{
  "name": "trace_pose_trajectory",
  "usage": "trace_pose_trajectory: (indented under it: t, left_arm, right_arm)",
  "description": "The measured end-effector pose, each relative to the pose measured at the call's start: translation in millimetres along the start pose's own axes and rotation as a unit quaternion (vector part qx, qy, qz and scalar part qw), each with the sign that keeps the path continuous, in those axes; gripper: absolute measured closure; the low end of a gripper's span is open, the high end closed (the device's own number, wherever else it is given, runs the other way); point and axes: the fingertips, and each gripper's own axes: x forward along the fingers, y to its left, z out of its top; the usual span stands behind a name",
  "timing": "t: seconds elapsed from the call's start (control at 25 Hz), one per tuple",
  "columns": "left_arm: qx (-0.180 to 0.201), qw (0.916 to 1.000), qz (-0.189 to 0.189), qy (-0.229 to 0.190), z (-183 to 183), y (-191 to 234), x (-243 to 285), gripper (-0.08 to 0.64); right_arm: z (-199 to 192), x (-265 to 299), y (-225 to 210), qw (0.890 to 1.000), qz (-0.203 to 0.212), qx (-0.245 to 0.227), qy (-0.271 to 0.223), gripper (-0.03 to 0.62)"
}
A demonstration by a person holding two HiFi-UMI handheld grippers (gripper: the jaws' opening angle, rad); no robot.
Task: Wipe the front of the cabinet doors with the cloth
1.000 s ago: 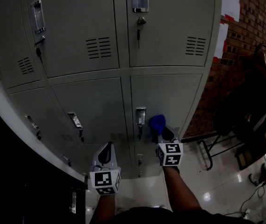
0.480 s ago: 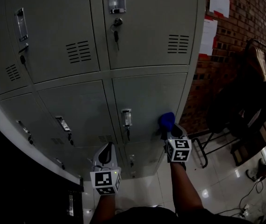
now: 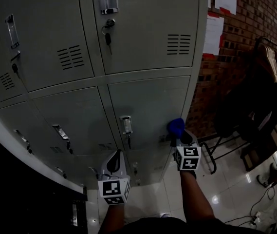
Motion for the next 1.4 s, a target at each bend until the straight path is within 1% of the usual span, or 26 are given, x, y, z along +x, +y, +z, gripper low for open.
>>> trace_pose_trajectory:
  t: [0.16, 0.24, 0.32, 0.6, 0.72, 0.8, 0.96, 1.16, 1.4]
  left_arm:
    - [-0.002, 1.0000, -0.008, 0.004, -5, -11, 3, 0.543]
    - [-0.002, 1.0000, -0.007, 0.005, -7, -10, 2, 0.543]
    - [-0.002, 1.0000, -0.003, 0.008, -11, -7, 2, 0.543]
    - [0.001, 0.9992, 0.013, 0.037, -28, -4, 0, 0.543]
    - [0.001, 0.9989, 0.019, 0.042, -32, 1, -3, 0.543]
    - [0.002, 0.9988, 0.024, 0.042, -32, 5, -6, 0.543]
    - [0.004, 0.9983, 0.037, 0.046, -34, 19, -14, 0.543]
    - [-0.001, 0.9975, 0.053, 0.047, -37, 37, -22, 0.543]
    - [-0.003, 0.9969, 0.063, 0.048, -40, 52, -27, 0.543]
  right_arm:
    - [1, -4, -1, 1.000, -0.004, 0.004, -0.020, 0.525]
    - [-1, -11, -5, 0.999, -0.011, 0.007, -0.035, 0.525]
    - [-10, -17, -9, 0.999, -0.018, 0.009, -0.038, 0.526]
    - [-60, -13, -7, 1.000, -0.011, 0.016, 0.009, 0.526]
    - [-72, -2, 5, 0.999, 0.001, 0.012, 0.033, 0.526]
    - [-73, 6, 13, 0.999, 0.003, 0.007, 0.040, 0.526]
    - [-71, 10, 24, 0.999, 0.005, 0.010, 0.036, 0.528]
    - [-69, 13, 52, 0.999, 0.025, -0.009, 0.039, 0.528]
    - [-66, 16, 97, 0.997, 0.062, -0.021, 0.043, 0.526]
